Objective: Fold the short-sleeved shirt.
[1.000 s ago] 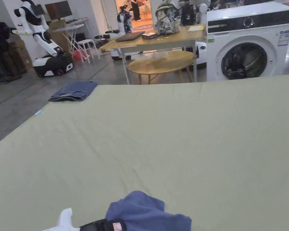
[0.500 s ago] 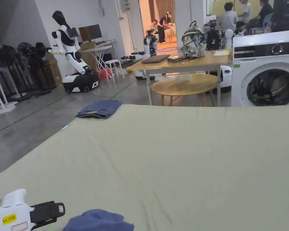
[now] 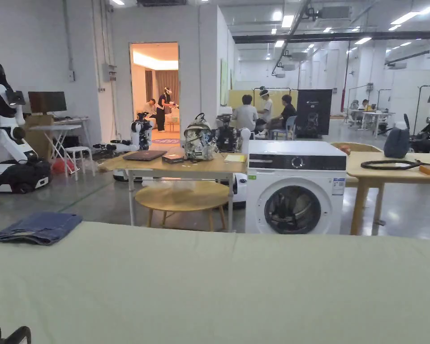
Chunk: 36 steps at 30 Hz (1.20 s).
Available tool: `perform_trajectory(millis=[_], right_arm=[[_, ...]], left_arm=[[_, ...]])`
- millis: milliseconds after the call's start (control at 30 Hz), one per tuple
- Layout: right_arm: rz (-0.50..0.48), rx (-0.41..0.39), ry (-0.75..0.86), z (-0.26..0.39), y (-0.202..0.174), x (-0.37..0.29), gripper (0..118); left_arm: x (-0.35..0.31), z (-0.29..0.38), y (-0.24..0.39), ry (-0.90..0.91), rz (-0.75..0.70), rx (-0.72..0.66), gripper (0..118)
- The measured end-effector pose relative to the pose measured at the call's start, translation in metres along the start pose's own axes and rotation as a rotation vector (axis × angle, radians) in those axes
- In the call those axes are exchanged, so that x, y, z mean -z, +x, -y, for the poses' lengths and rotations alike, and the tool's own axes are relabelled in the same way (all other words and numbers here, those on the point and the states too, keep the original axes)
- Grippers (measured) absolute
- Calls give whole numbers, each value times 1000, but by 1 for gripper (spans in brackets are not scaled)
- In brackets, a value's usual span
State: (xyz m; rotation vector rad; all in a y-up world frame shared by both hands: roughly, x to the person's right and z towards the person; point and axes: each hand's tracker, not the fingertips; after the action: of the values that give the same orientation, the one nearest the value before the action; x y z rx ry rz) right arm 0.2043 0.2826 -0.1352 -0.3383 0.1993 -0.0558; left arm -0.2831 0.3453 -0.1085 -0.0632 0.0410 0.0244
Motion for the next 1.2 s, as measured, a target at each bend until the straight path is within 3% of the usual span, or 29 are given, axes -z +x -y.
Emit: perform_trajectory(millis=[100,300,1200], right_arm=[[27,-38,58,-4,-4,-7,0],[59,-50,102,8,-7,-15,0],[99,-37,139,5,-11,-22,0]], left_arm=[[0,3,43,-10,51,35,0],[-8,13,87,-19,82,49,0],[-11,4,93,-3,143,23,0]])
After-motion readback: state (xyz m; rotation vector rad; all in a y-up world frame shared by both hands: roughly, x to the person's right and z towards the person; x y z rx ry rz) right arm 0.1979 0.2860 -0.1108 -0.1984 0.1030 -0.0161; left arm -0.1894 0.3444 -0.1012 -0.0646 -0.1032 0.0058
